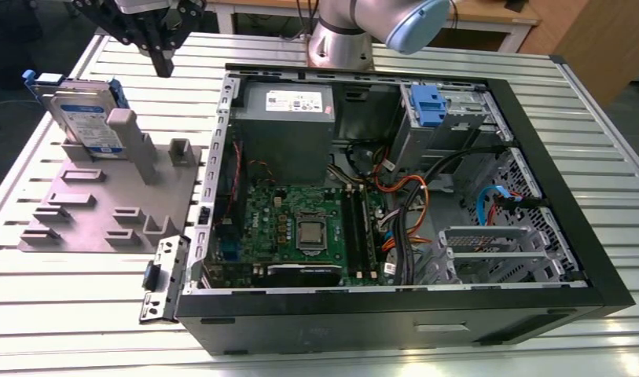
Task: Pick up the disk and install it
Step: 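Reach for the disk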
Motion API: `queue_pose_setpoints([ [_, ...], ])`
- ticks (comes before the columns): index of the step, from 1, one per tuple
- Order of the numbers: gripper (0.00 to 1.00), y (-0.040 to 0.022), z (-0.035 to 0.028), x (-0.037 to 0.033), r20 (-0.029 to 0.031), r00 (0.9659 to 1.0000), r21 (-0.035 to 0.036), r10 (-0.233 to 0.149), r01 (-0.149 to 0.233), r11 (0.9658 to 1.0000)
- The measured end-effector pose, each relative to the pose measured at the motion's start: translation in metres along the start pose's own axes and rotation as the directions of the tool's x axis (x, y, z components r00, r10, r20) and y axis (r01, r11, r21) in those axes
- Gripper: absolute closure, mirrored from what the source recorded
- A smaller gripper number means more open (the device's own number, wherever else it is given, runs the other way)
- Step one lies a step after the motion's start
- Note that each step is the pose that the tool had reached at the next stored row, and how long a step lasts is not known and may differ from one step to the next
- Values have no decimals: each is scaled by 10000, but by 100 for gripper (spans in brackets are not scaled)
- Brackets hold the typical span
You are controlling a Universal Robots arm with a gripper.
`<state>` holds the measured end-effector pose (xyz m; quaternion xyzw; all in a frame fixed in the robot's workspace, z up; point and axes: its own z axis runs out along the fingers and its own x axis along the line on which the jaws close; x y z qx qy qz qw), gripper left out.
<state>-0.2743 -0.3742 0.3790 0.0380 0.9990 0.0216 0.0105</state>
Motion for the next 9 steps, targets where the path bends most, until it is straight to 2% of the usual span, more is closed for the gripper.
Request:
queue_pose_setpoints([
  [3, 89, 0, 0, 4, 0, 10000, 0, 1, -1, 10000],
  [9, 89, -4, -1, 54, 0, 10000, 0, 0, 0, 10000],
])
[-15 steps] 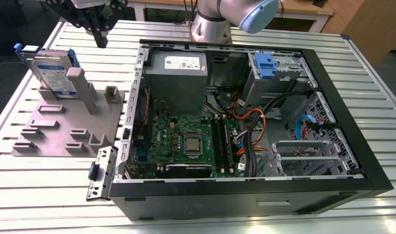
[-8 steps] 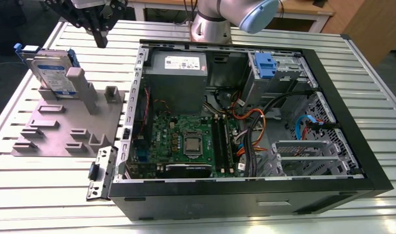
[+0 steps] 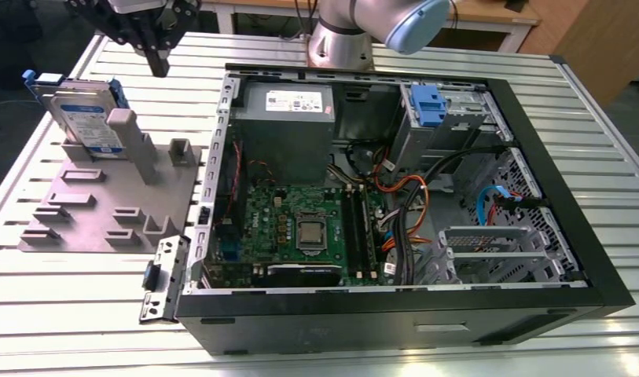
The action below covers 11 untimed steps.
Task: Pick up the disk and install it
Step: 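Reach for the disk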
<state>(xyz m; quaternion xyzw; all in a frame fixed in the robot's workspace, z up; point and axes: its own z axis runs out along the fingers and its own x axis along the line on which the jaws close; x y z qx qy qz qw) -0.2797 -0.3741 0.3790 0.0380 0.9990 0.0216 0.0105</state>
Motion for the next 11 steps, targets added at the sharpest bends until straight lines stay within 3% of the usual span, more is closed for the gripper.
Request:
queue_pose_setpoints([
  [11, 89, 19, 4, 81, 0, 10000, 0, -1, 1, 10000],
])
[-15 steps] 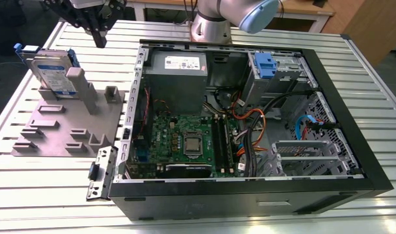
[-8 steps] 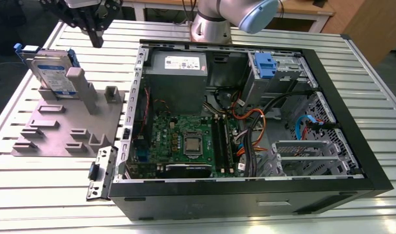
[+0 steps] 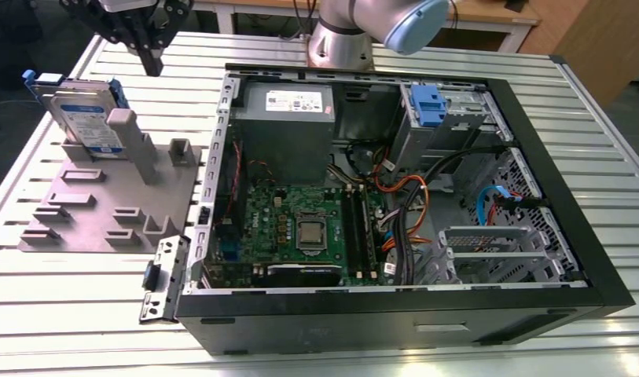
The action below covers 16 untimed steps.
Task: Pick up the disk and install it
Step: 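Reach for the disk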
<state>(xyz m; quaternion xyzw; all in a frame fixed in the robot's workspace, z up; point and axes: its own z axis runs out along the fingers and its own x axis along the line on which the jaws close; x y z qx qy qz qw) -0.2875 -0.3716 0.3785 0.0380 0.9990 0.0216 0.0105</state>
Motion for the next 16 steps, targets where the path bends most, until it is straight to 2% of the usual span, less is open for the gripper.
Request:
queue_pose_setpoints([
  [6, 89, 58, 5, 27, -9, 10000, -3, 1, -1, 10000],
  [8, 89, 62, 6, 27, -68, 10000, -10, 4, -4, 10000],
  [11, 89, 65, 9, 28, -208, 9998, -9, 8, -9, 10000],
  [16, 89, 66, 19, 32, -249, 9986, -17, -476, 476, 9989],
])
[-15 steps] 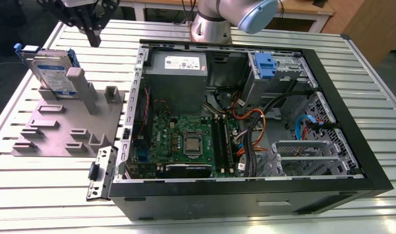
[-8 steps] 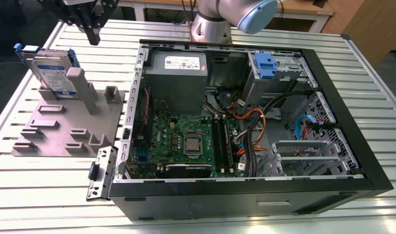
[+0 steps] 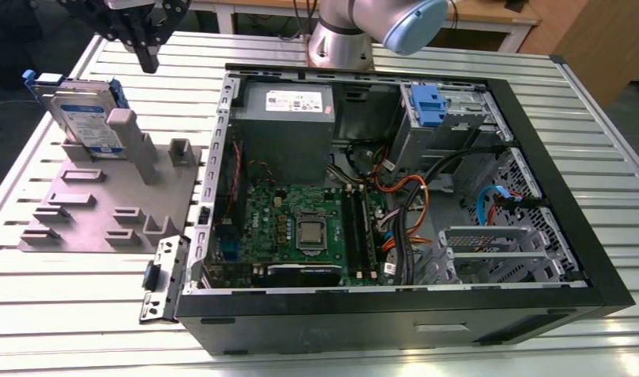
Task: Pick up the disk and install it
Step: 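Reach for the disk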
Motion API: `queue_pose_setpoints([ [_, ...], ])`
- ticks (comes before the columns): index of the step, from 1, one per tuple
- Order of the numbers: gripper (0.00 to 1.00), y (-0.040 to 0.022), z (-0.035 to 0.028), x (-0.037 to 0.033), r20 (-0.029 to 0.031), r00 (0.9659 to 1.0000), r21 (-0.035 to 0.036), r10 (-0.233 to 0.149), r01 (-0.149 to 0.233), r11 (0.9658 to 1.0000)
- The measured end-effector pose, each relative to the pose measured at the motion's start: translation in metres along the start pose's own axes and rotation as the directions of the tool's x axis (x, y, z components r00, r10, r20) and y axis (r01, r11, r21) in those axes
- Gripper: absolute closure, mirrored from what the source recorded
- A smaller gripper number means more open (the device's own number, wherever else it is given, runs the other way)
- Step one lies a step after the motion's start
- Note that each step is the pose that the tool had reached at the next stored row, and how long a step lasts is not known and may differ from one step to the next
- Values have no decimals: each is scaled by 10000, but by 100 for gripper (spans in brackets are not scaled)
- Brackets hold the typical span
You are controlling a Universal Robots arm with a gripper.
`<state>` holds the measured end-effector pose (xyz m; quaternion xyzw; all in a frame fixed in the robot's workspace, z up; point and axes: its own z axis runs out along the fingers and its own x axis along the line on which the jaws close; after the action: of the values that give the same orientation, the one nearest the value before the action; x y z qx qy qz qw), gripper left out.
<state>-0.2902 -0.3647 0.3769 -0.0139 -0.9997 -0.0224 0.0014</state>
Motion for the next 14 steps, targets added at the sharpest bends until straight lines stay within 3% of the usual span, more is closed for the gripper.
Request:
queue_pose_setpoints([
  [14, 89, 54, 28, 265, -1, 10000, 1, -67, 67, 10000],
])
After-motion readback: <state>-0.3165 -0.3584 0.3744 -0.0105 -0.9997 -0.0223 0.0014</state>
